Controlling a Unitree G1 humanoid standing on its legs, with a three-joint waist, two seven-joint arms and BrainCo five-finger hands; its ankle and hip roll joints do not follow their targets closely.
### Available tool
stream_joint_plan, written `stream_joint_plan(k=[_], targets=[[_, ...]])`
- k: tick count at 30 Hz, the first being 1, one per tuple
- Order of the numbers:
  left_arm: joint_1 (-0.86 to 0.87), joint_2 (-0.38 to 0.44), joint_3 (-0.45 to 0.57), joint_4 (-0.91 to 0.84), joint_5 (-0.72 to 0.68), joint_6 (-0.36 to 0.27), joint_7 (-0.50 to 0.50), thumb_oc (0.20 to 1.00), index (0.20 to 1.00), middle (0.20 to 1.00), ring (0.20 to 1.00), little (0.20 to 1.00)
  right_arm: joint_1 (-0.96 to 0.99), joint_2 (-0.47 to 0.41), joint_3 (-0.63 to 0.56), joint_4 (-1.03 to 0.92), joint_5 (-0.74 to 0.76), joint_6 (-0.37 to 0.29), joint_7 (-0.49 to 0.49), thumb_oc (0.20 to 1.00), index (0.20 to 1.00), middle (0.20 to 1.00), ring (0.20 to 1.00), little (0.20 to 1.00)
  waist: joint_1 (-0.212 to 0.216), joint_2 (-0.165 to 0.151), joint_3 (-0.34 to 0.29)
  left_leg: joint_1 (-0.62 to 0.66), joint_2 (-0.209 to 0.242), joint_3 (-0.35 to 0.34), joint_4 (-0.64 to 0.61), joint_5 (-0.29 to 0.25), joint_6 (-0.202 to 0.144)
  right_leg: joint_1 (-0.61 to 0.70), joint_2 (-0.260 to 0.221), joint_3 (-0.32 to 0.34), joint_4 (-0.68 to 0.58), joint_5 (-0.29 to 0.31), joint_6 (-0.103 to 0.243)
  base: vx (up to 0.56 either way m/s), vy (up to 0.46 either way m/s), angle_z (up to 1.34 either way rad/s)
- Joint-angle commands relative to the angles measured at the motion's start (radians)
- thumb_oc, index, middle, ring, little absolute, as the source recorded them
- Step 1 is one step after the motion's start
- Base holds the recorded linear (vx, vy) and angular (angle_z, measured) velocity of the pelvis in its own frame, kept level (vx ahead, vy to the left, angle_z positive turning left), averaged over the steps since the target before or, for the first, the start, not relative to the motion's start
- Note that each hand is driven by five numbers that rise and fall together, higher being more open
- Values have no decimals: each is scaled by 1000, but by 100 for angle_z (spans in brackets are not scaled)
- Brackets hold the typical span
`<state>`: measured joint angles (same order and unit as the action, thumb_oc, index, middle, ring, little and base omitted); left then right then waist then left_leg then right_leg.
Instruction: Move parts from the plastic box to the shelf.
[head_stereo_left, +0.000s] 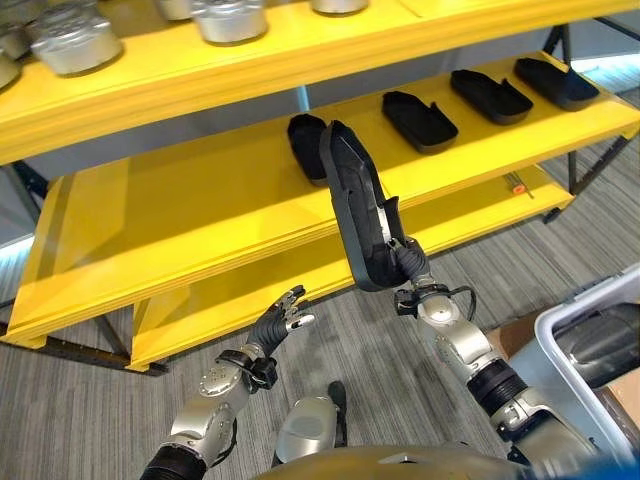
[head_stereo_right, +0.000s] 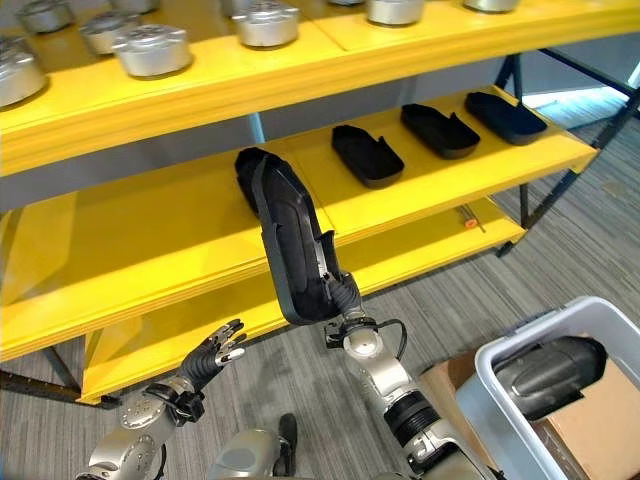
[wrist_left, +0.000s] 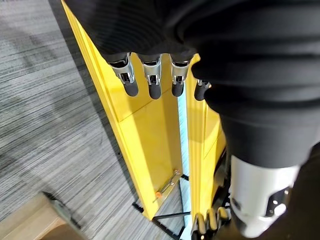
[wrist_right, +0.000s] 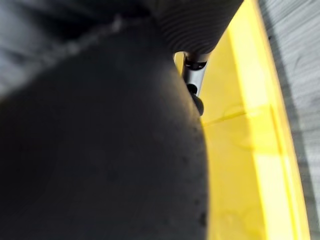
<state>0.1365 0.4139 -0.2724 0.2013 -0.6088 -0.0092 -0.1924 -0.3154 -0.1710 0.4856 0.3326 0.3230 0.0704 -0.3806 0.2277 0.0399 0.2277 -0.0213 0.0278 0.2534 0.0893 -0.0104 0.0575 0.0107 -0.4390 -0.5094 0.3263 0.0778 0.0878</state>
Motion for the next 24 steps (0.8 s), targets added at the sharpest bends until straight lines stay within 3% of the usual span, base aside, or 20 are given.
stream_joint_plan(k=[1,4,6,7,8,12,15,16,19,21,22,23,24], targets=[[-50,11,-23,-65,30,-54,-27,1000,1000,1000,1000,1000,-74,-14,-19,-95,6,-63,-45,200,200,200,200,200,-28,17,-9,55,36,40,-58,18,-46,29,215,49,-94,-130,27,38,-35,66],[-79,-1,-43,-53,105,-103,34,1000,1000,1000,1000,1000,-74,-24,-19,-94,25,-57,-28,200,200,200,200,200,-52,-4,-13,67,17,46,-70,17,-63,43,298,79,-228,-97,14,84,-36,57],[-105,0,-67,-57,117,-125,21,1000,1000,1000,1000,1000,-68,-36,-23,-95,34,-62,-20,200,200,200,200,200,-82,-16,-13,71,-8,18,-74,10,-62,39,348,163,-292,-66,4,174,-56,7],[-117,-7,-88,-71,94,-117,-19,1000,1000,1000,1000,1000,-57,-44,-30,-102,42,-67,-19,200,200,200,200,200,-108,-21,-14,70,-28,-18,-75,5,-53,28,382,248,-309,-58,-4,188,-66,19],[-123,-14,-99,-74,85,-105,-44,1000,1000,1000,1000,1000,-48,-45,-37,-101,47,-71,-12,200,200,200,200,200,-120,-23,-18,71,-37,-31,-76,-2,-49,35,393,275,-315,-62,-10,181,-67,62],[-144,-39,-127,-58,61,-93,-98,1000,1000,1000,1000,1000,-28,-41,-51,-76,58,-90,33,200,200,200,200,200,-140,-20,-31,74,-48,-41,-60,-17,-47,49,382,290,-326,-61,-9,122,-57,76],[-146,-44,-142,-45,57,-91,-78,1000,1000,1000,1000,1000,-29,-33,-40,-59,34,-106,62,200,200,200,200,200,-150,-13,-34,75,-53,-32,-43,-32,-47,52,379,291,-322,-70,-13,157,-89,-3],[-141,-40,-138,-27,80,-76,-30,1000,1000,1000,1000,1000,-25,-42,-21,-65,-15,-107,74,200,200,200,200,200,-158,-8,-30,71,-56,-29,-26,-44,-48,53,374,300,-328,-71,-15,162,-82,6],[-132,-39,-121,-29,60,-51,-35,1000,1000,1000,1000,1000,-25,-56,2,-82,-64,-105,63,200,200,200,200,200,-163,0,-31,78,-55,-16,-29,-50,-48,61,373,297,-343,-71,-18,155,-43,13],[-132,-37,-117,-17,64,-36,-46,1000,1000,1000,1000,1000,-24,-60,1,-78,-52,-106,60,200,200,200,200,200,-177,-3,-28,76,-29,41,32,-73,-56,56,358,273,-311,-89,-28,116,-7,17],[-140,-38,-119,-7,70,-36,-66,1000,1000,1000,1000,1000,-23,-62,-3,-82,-48,-103,45,200,200,200,200,200,-191,-12,-24,63,17,109,97,-89,-64,46,336,243,-280,-102,-36,80,88,56],[-162,-48,-130,7,77,-27,-101,1000,1000,1000,1000,1000,-30,-62,-23,-79,-36,-93,19,200,200,200,200,200,-219,-14,-15,54,124,192,196,-69,-100,35,306,196,-224,-140,-47,66,137,81],[-169,-53,-133,15,76,-27,-109,1000,1000,1000,1000,1000,-37,-63,-27,-70,-36,-93,17,200,200,200,200,200,-226,-10,-15,52,142,187,202,-63,-105,22,302,187,-196,-156,-51,50,269,131]])
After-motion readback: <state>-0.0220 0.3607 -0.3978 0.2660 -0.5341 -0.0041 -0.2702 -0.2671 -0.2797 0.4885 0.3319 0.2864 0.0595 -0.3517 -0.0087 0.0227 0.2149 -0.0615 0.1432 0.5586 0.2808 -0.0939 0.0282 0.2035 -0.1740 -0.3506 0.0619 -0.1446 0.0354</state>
